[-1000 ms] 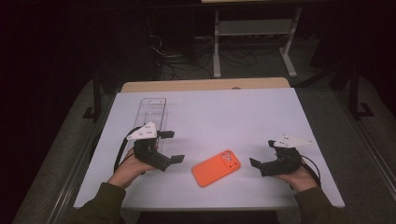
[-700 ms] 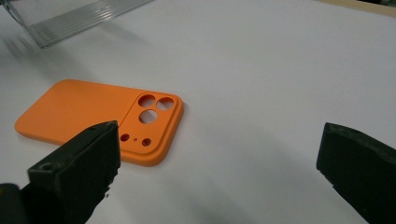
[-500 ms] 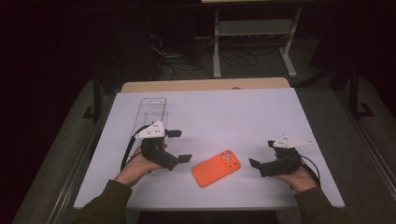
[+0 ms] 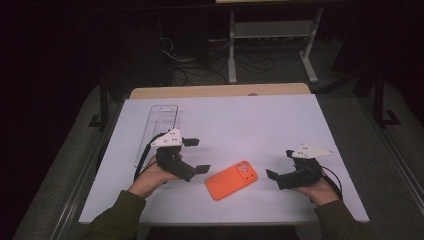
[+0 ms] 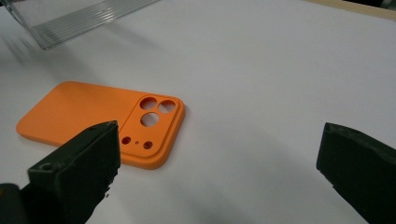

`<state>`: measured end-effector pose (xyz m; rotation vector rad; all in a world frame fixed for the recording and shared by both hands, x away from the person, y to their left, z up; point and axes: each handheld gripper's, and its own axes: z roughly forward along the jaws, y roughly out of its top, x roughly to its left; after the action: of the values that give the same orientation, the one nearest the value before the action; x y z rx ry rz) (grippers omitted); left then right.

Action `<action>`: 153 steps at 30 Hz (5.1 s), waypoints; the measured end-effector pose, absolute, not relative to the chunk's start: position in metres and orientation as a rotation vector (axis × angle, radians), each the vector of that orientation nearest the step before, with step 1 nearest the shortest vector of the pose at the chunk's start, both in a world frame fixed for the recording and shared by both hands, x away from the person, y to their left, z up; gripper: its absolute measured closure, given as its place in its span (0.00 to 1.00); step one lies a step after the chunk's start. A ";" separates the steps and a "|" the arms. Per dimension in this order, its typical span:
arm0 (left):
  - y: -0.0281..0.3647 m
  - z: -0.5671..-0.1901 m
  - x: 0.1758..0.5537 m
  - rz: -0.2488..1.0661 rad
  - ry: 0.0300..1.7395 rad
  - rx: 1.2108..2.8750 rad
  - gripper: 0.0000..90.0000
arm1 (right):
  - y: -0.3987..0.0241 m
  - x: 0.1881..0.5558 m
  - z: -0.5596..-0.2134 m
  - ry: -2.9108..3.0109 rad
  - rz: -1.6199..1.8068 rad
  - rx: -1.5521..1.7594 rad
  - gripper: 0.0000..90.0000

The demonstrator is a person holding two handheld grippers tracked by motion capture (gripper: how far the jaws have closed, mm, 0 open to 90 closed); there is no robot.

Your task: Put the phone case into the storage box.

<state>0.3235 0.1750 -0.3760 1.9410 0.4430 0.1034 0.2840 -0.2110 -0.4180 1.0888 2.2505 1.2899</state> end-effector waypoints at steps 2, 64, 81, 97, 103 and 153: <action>0.172 -0.375 0.324 0.102 0.443 1.941 0.00 | -0.211 0.284 -0.418 2.250 1.293 1.096 0.00; 0.123 -0.394 0.324 0.119 0.442 2.044 0.00 | -0.208 0.285 -0.418 2.251 1.295 1.089 0.00; 0.116 -0.401 0.320 0.118 0.454 2.108 0.00 | -0.208 0.285 -0.418 2.256 1.288 1.085 0.00; 0.110 -0.410 0.317 0.107 0.461 2.162 0.00 | -0.208 0.285 -0.419 2.258 1.283 1.084 0.00; 0.108 -0.416 0.317 0.103 0.455 2.194 0.00 | -0.208 0.285 -0.419 2.258 1.282 1.081 0.00; 0.086 -0.448 0.307 0.092 0.471 2.346 0.00 | -0.204 0.287 -0.419 2.261 1.274 1.087 0.00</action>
<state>0.3075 0.0865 -0.4483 2.3458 0.4710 0.0918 0.2868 -0.2040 -0.4192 1.0865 2.2606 1.2740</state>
